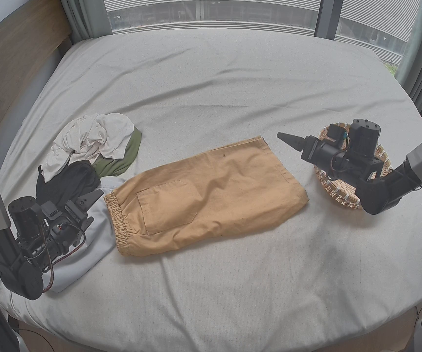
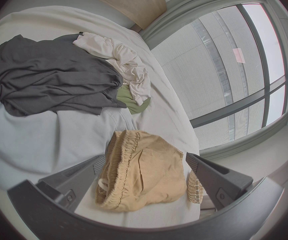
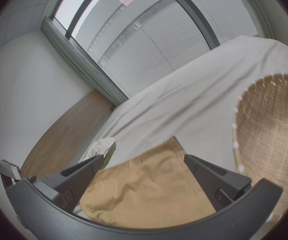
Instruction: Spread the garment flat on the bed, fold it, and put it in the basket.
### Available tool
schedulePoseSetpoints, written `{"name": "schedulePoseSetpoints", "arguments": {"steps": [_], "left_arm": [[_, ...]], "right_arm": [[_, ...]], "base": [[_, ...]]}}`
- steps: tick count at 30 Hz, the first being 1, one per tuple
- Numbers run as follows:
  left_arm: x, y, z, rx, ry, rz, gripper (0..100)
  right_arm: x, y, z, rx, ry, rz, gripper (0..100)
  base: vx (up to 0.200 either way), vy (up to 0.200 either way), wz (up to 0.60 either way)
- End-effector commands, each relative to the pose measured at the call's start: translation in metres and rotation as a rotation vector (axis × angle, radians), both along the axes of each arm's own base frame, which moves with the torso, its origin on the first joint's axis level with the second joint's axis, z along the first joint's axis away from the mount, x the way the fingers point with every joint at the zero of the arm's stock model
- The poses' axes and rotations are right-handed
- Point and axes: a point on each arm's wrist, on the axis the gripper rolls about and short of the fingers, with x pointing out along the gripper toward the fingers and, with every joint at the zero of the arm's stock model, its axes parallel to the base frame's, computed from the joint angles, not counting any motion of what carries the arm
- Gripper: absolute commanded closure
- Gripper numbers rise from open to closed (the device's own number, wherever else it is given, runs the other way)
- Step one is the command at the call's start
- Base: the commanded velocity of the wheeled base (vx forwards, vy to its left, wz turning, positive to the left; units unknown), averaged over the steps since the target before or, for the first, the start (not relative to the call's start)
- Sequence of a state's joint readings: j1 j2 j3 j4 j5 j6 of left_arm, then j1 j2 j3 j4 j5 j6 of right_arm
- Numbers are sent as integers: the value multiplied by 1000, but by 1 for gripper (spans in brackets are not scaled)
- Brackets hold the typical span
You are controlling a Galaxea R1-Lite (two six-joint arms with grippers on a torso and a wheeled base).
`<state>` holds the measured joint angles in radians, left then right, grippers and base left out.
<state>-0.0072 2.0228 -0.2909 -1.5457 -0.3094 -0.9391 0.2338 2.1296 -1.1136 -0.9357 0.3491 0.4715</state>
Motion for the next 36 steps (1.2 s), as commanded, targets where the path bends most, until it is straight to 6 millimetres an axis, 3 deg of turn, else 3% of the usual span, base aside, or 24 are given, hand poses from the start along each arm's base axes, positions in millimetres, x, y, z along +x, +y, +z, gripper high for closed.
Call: {"name": "schedulePoseSetpoints", "arguments": {"steps": [1,9,15,25,30,36], "left_arm": [[-22,-21,13,-1,-19,-109,0],[-36,-50,24,51,-83,-260,0],[-38,-52,32,156,-166,-279,0],[-44,-52,25,354,-213,-280,0],[-49,-55,21,368,-195,-303,0],[-51,-54,20,369,-190,-301,0]], "right_arm": [[-37,-8,-18,11,137,0,0],[-64,-14,-50,43,320,-17,0],[-72,-14,-66,25,384,-16,0],[-65,-7,-86,15,434,-18,0],[-55,-2,-97,27,456,-39,0],[-29,0,-111,34,429,-90,0]], "base": [[0,0,0],[0,0,0],[0,0,0],[0,0,0],[0,0,0],[0,0,0]]}}
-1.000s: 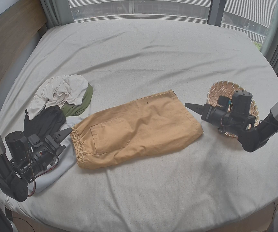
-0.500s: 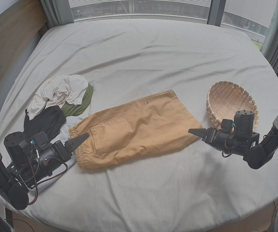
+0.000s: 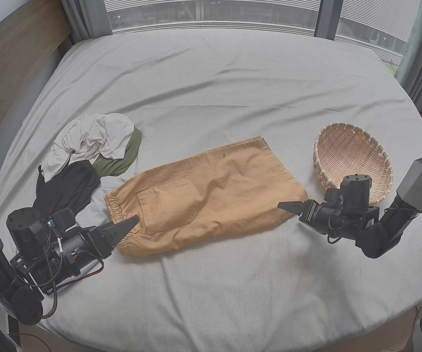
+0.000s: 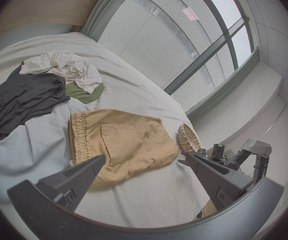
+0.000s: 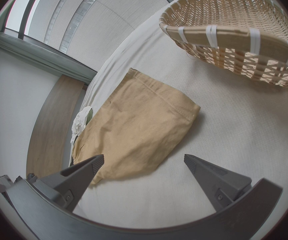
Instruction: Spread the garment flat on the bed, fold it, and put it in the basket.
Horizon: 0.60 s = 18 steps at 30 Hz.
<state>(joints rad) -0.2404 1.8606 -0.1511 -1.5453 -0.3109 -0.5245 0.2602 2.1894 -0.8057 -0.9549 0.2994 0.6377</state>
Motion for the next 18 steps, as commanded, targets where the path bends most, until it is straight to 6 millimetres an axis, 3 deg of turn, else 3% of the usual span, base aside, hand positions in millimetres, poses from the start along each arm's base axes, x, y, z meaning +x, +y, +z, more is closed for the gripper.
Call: {"name": "schedulePoseSetpoints", "arguments": {"steps": [1,6,10,18], "left_arm": [[-2,1,-1,2,7,2,0],[-4,2,-4,6,25,7,0],[-7,3,-7,15,42,22,0],[-10,5,-10,21,61,34,0]], "right_arm": [[18,3,-20,-10,-1,-30,0],[35,11,-27,15,-43,-57,0],[50,30,-20,84,-92,-66,0],[58,40,-15,115,-123,-61,0]], "base": [[0,0,0],[0,0,0],[0,0,0],[0,0,0]]}}
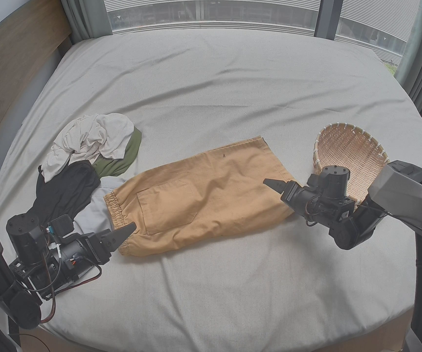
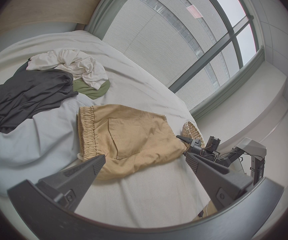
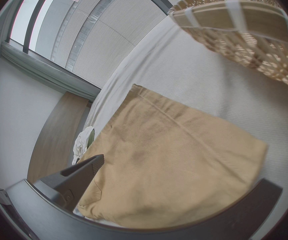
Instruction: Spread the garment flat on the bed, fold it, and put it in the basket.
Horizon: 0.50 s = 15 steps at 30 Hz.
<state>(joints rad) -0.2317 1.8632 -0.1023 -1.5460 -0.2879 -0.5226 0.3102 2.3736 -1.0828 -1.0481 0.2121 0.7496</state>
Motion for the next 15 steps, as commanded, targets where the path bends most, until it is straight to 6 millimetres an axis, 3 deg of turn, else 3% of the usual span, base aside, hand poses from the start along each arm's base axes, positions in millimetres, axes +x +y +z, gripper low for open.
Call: {"name": "schedulePoseSetpoints", "arguments": {"steps": [1,2,3,10,15], "left_arm": [[-2,1,-3,4,17,4,0],[-1,1,-3,4,19,6,0],[-2,2,-4,4,25,8,0],[3,6,-18,26,83,60,0],[4,10,-25,30,114,81,0]], "right_arm": [[3,5,-8,1,7,6,0],[4,5,-9,1,4,5,0],[4,5,-10,4,2,4,100],[-2,2,-18,7,-23,-13,100],[-18,-3,-8,6,-47,-26,100]], "base": [[0,0,0],[0,0,0],[0,0,0],[0,0,0],[0,0,0]]}}
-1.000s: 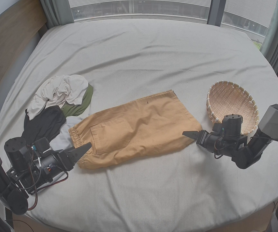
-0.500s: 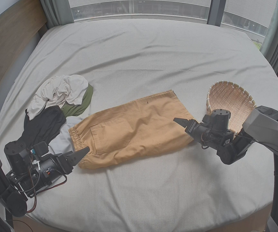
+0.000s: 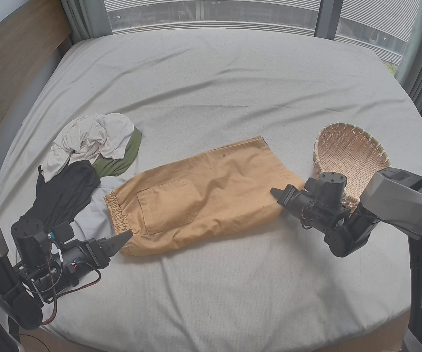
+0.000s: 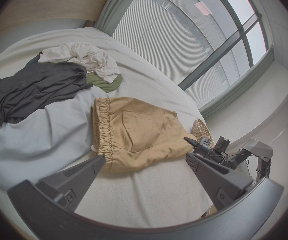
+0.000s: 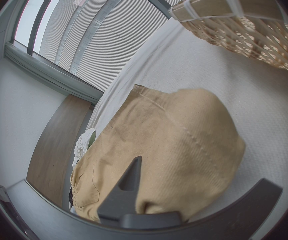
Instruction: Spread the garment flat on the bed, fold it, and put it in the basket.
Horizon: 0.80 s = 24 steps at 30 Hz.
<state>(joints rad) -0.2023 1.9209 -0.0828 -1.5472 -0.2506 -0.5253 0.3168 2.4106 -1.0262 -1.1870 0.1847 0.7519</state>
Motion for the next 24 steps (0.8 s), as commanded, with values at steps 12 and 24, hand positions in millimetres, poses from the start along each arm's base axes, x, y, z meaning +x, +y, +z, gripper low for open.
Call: {"name": "schedulePoseSetpoints", "arguments": {"steps": [12,24], "left_arm": [[9,4,-27,21,107,26,0],[20,2,-36,22,123,19,0]], "right_arm": [[-73,-25,24,-89,48,6,100],[-138,-49,14,-216,176,30,100]], "base": [[0,0,0],[0,0,0]]}}
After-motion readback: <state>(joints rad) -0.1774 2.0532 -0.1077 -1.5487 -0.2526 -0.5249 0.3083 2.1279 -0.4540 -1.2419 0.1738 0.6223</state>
